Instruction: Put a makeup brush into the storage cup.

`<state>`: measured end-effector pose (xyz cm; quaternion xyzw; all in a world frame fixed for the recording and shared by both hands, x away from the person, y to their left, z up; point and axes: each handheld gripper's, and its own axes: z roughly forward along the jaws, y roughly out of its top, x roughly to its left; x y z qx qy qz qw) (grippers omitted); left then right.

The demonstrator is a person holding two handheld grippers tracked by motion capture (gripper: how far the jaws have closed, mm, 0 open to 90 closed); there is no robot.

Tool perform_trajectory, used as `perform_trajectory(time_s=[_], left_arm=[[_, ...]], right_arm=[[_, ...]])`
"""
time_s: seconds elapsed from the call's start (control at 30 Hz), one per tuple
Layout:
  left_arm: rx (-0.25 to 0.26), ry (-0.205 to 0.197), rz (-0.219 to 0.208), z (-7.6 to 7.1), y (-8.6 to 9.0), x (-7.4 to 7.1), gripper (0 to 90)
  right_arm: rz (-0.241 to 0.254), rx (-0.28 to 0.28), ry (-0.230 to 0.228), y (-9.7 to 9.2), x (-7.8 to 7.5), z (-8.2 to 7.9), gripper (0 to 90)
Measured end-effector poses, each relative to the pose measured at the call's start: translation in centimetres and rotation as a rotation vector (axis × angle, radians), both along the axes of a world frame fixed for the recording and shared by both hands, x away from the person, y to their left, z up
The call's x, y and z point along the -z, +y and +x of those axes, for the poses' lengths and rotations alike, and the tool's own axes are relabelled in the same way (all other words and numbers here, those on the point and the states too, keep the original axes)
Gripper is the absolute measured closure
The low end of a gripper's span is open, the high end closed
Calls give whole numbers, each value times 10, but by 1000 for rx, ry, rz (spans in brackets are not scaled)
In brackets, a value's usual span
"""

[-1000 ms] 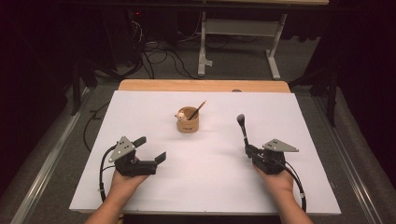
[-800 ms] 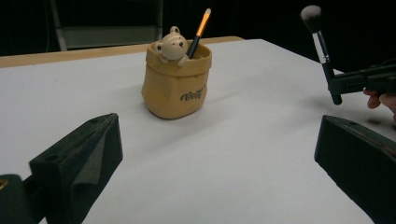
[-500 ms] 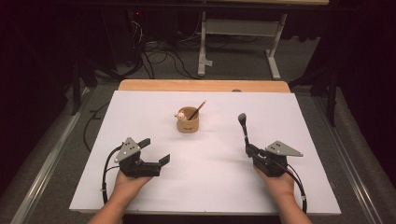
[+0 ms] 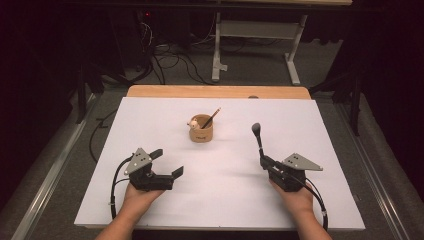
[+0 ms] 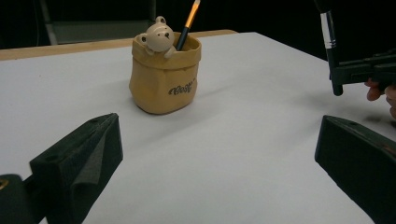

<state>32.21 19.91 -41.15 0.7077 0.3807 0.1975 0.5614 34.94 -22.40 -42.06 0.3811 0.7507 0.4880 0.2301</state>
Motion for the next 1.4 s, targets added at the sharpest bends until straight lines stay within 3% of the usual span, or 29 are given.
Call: perform_trajectory(time_s=[0.93, 1.17, 1.4], left_arm=[[30, 4, 11, 1, -15, 1, 18], [73, -23, 28, 6, -38, -13, 18], [122, -45, 8, 11, -62, -26, 18]], right_arm=[[-2, -85, -57, 28, 0, -11, 815], [-6, -86, -67, 29, -1, -11, 815], [-7, -81, -67, 29, -1, -13, 815]])
